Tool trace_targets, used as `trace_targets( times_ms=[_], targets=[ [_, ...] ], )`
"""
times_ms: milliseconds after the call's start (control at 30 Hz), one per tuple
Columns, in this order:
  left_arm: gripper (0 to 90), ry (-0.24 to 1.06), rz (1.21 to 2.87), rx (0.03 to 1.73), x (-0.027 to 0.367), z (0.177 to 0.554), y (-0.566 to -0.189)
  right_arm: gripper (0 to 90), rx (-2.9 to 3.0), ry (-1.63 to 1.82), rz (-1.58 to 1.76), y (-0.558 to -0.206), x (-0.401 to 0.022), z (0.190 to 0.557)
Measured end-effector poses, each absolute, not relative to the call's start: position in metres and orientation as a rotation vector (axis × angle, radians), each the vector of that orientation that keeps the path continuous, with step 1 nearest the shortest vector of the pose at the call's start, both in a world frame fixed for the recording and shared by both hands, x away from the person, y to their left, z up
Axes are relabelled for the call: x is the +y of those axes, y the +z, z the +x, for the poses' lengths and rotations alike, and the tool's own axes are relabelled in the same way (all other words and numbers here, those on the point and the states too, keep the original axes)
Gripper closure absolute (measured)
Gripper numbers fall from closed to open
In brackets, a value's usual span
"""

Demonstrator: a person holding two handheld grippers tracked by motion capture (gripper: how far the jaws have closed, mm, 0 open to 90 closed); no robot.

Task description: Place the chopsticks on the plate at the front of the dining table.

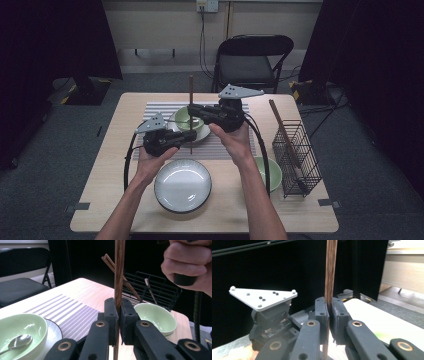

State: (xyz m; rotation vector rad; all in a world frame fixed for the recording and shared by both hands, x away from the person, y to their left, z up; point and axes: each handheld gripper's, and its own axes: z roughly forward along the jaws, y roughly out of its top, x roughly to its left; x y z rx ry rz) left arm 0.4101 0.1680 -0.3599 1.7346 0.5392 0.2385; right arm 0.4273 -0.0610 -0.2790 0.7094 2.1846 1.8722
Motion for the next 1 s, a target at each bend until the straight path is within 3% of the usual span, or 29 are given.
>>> trace_targets(
  times_ms=[233,333,533,733,1000],
  targets=[
    [85.6,0.232,1.721,0.531,0.171,0.406,-0.356,72.4,2.198,1.873,0.723,-0.285,-0.06,0.428],
    [85.6,0.235,1.718,0.53,0.172,0.407,-0.355,71.5,2.21,1.87,0.724,-0.29,-0.059,0.427],
    [85.6,0.244,1.719,0.525,0.173,0.407,-0.35,72.4,2.231,1.865,0.732,-0.3,-0.058,0.427],
    [85.4,0.241,1.717,0.525,0.172,0.408,-0.35,84.7,2.254,1.86,0.695,-0.3,-0.055,0.426],
    [82.7,0.226,1.719,0.537,0.174,0.409,-0.353,85.1,2.24,1.86,0.702,-0.293,-0.055,0.428]
  ],
)
